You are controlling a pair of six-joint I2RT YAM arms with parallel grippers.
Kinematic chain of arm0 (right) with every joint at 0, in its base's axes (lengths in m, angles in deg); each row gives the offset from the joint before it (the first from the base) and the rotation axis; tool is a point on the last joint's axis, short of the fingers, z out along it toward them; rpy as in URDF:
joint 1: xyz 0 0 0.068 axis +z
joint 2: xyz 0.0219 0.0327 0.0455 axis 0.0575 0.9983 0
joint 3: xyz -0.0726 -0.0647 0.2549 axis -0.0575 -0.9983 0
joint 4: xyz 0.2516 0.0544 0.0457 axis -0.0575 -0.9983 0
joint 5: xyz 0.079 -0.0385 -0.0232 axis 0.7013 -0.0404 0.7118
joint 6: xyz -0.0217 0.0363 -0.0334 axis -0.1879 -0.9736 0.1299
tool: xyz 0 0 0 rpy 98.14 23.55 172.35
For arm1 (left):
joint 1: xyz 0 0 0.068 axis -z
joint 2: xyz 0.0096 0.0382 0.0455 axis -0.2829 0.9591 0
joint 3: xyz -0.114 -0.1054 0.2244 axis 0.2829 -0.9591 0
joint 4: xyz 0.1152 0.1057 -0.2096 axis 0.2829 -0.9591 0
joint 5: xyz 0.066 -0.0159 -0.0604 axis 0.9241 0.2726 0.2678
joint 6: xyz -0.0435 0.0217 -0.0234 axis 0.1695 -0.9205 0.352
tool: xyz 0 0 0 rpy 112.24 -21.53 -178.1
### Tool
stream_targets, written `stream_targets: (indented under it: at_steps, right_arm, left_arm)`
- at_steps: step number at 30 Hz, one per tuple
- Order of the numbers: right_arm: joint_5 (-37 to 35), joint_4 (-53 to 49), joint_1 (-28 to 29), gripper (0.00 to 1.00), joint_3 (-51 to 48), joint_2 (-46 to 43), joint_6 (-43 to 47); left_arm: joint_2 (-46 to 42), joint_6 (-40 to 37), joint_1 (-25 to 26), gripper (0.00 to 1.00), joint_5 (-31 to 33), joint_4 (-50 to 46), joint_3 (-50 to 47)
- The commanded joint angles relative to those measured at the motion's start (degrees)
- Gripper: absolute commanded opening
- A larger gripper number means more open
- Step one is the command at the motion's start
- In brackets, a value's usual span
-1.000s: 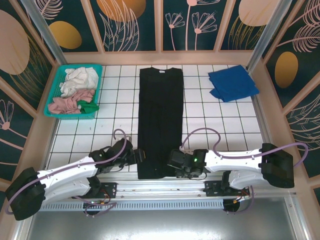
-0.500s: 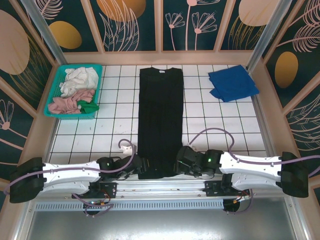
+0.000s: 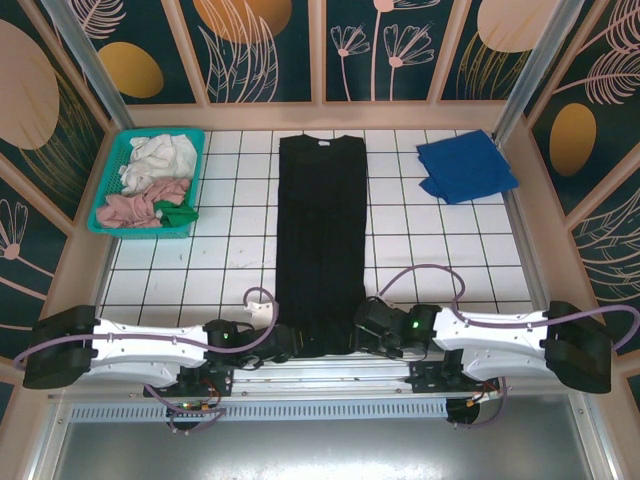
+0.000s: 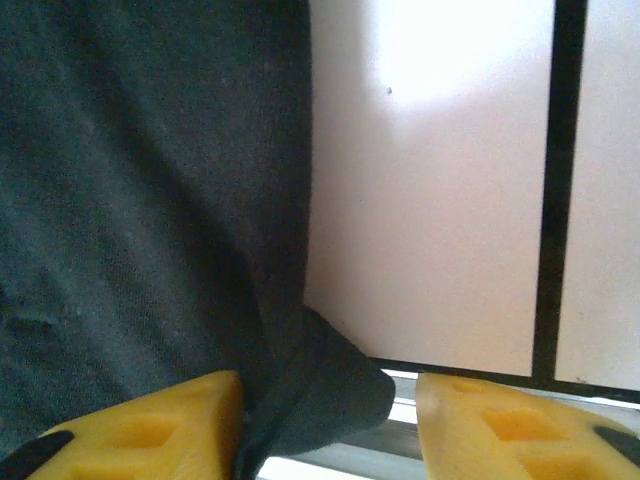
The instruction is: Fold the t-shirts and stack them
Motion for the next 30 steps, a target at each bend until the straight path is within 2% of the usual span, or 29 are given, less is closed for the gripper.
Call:
stream_targets:
  at_steps: [1, 3, 8, 11, 13, 15, 24, 30]
  right_arm:
    - [-0.9, 3.1, -0.4, 0.45, -0.3, 0.5, -0.7]
    - [-0.9, 3.8, -0.6, 0.41, -0.3, 0.8, -0.6]
    - [-1.1, 2.3, -1.0, 0.27, 0.7, 1.2, -0.2]
    - [-1.4, 2.1, -1.0, 0.23, 1.2, 0.0, -0.2]
    - [-1.4, 1.9, -1.0, 0.22, 1.6, -0.9, -0.2]
    - [-1.6, 1.0, -0.9, 0.19, 2.4, -1.6, 0.1]
    - [-2.3, -3.9, -1.4, 0.13, 8.0, -1.0, 3.3]
    - [-4.1, -6.6, -2.3, 0.10, 10.7, -1.3, 4.7]
  left_arm:
    - [-2.7, 3.0, 1.1, 0.60, -7.6, -6.8, -2.0]
    - [-3.9, 3.3, 1.1, 0.57, -8.5, -5.6, -3.4]
    - [-1.9, 1.3, 1.1, 0.58, -9.1, -3.2, -4.0]
    - [-2.6, 0.8, 1.1, 0.48, -8.0, 0.9, -4.9]
    - [-3.8, 0.8, 1.0, 0.39, -7.2, 2.5, -5.5]
    - [-5.6, 1.2, 1.0, 0.28, -5.3, 2.2, -5.5]
    - [-15.7, 0.9, 0.9, 0.01, 2.4, 0.4, -3.7]
    - [-24.2, 2.4, 0.8, 0.00, 6.2, -4.1, -4.9]
